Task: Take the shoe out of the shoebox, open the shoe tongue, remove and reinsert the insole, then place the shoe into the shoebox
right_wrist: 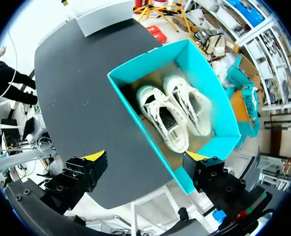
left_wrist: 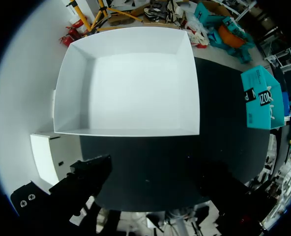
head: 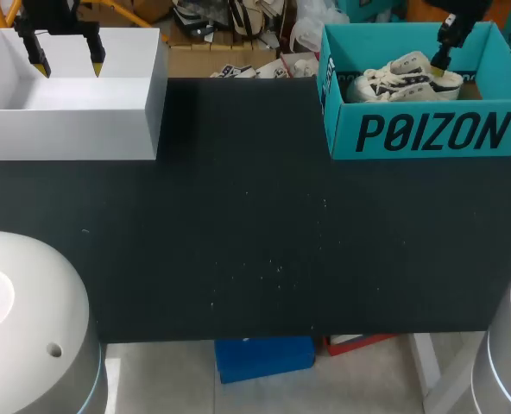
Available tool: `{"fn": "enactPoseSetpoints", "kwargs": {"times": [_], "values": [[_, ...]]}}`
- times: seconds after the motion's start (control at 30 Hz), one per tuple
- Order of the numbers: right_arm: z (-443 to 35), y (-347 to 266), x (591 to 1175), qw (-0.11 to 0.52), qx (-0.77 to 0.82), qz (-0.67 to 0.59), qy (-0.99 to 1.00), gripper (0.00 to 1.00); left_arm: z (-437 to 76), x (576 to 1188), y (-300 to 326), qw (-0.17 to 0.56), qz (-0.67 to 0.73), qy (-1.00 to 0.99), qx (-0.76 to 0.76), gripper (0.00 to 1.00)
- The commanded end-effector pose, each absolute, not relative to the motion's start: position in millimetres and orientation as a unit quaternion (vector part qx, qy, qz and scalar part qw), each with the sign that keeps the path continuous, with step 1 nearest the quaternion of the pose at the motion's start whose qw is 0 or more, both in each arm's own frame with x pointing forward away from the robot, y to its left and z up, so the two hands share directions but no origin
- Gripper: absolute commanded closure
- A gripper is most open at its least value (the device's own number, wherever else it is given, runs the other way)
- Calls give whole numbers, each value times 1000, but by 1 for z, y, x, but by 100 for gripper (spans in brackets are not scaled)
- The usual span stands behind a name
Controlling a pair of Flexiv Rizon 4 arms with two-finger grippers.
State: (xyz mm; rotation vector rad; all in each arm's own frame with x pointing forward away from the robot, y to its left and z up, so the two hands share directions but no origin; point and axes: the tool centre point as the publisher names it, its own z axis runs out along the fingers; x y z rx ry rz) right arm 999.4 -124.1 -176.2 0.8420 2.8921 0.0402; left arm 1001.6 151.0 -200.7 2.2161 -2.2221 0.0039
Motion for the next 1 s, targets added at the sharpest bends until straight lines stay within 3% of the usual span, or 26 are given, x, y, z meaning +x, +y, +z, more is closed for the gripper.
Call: {"fn": "enactPoseSetpoints", "kwargs": {"times": [0.03, 0.17, 0.2, 0.23, 0.27, 1.0], "values": [[-185, -124, 1007, 80, 56, 26, 995, 0, -200, 1001, 150, 1, 0, -708, 707, 0], [-197, -115, 1024, 85, 60, 29, 994, 0, -200, 1001, 150, 1, 0, -708, 707, 0], [-200, -114, 1028, 85, 60, 29, 994, 11, -200, 1001, 150, 1, 0, -708, 707, 0], [-203, -112, 1031, 88, 58, 27, 994, 37, -200, 1001, 150, 1, 0, -708, 707, 0], [-206, -111, 1035, 88, 56, 24, 994, 50, -200, 1001, 150, 1, 0, -708, 707, 0], [-290, -114, 1107, 86, 31, -18, 996, 55, -200, 1001, 150, 1, 0, -708, 707, 0]]}}
